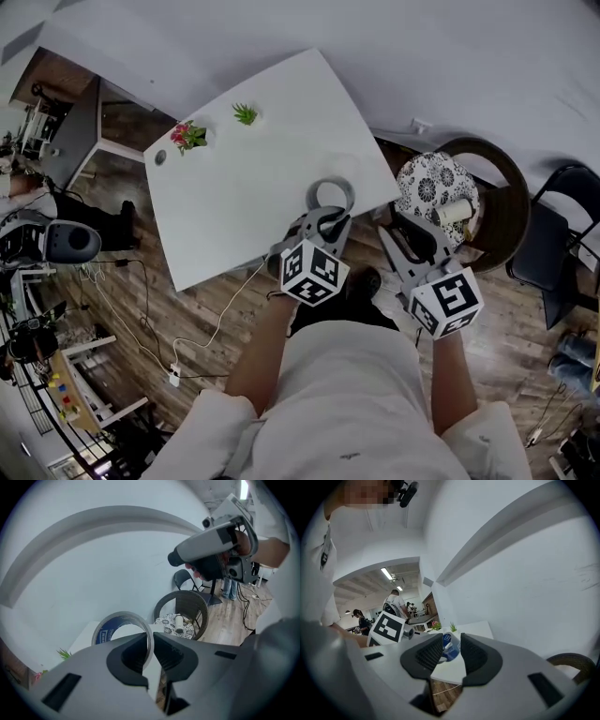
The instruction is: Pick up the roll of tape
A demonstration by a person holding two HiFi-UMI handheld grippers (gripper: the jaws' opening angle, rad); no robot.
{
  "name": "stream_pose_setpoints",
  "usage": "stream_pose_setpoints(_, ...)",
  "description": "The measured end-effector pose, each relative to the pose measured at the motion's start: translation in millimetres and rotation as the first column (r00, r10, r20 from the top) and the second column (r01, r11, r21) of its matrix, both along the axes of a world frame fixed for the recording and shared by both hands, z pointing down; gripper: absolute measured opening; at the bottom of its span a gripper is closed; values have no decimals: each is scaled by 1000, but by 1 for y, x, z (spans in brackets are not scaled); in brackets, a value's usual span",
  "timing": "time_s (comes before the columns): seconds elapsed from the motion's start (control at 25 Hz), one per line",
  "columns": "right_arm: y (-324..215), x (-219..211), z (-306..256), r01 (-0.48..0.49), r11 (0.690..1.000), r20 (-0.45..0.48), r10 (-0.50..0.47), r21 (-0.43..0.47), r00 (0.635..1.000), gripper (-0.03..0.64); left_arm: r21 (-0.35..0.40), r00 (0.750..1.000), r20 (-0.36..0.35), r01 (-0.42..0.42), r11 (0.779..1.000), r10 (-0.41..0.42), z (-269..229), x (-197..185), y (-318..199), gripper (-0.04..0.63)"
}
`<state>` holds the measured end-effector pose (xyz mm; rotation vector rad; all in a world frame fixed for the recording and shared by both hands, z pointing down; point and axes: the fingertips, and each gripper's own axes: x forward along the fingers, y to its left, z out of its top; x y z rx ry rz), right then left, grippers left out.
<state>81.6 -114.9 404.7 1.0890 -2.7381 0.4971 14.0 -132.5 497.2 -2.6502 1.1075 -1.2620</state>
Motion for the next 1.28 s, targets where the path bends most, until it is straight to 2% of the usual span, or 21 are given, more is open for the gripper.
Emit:
stream_pose_setpoints(0.32, 3, -22, 0, 53, 999, 12, -54, 8, 998, 118, 58, 990, -105, 100, 993, -93, -35, -24, 11, 55)
stream_pose_setpoints(0.56, -2, -35, -1, 76, 997, 13, -76, 10, 997, 112, 74, 963, -226, 166, 983, -146, -58, -38, 12, 54)
stream_pose_setpoints(0.76, -9, -47, -4, 85, 996, 10, -85, 20, 996, 106, 97, 924, -355, 190, 977, -145, -81, -45, 11, 54)
stream_pose_setpoints(1.04, -12, -65, -11, 95, 995, 2, -95, 35, 995, 95, 112, 881, -445, 232, 966, -160, -106, -70, 14, 55)
stream_pose_setpoints(1.28, -8, -82, -19, 113, 992, -11, -112, 54, 994, 69, 105, 808, -563, 280, 954, -175, -128, -92, 19, 55)
